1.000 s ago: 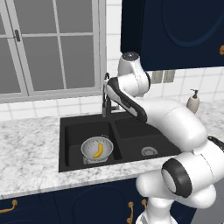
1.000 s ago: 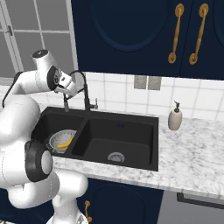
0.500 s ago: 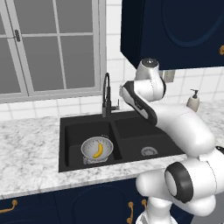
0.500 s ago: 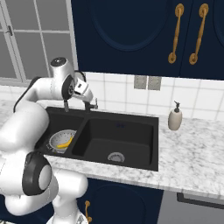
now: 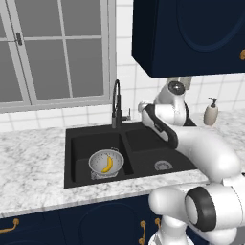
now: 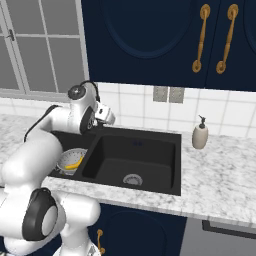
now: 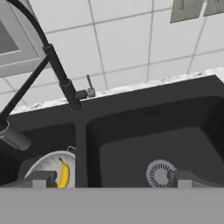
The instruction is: Put the colander in the sink, put the banana in the colander, and turn on the sink faucet and pour water over the colander.
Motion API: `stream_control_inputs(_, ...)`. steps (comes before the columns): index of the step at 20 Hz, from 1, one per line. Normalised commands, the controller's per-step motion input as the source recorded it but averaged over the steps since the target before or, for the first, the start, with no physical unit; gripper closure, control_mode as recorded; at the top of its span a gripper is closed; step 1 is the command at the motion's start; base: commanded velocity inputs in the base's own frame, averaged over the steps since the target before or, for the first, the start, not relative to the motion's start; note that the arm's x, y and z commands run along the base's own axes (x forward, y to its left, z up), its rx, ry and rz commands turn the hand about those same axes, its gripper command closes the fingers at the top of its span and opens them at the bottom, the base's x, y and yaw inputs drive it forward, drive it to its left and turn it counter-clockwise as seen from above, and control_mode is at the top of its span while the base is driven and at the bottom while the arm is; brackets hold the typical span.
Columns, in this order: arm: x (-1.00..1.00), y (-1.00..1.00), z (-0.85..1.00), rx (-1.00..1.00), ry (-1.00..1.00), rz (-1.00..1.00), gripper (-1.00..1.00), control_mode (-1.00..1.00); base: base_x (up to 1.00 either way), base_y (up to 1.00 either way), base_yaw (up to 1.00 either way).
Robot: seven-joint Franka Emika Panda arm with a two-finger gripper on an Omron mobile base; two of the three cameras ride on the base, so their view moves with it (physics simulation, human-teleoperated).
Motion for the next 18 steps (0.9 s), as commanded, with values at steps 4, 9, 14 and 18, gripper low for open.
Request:
stream_control_inputs(4,0.00,-0.23,-0.36,0.00,-0.34,0.08,-1.00,-1.00,0.00,0.00,0.00)
stream_control_inputs(9,0.02,-0.27,-0.37,0.00,-0.30,0.08,-1.00,-1.00,0.00,0.00,0.00)
stream_control_inputs(14,0.09,-0.13,-0.42,0.00,-0.22,0.10,-1.00,-1.00,0.00,0.00,0.00)
stream_control_inputs(18,0.18,-0.08,-0.33,0.00,-0.18,0.09,-1.00,-1.00,0.00,0.00,0.00)
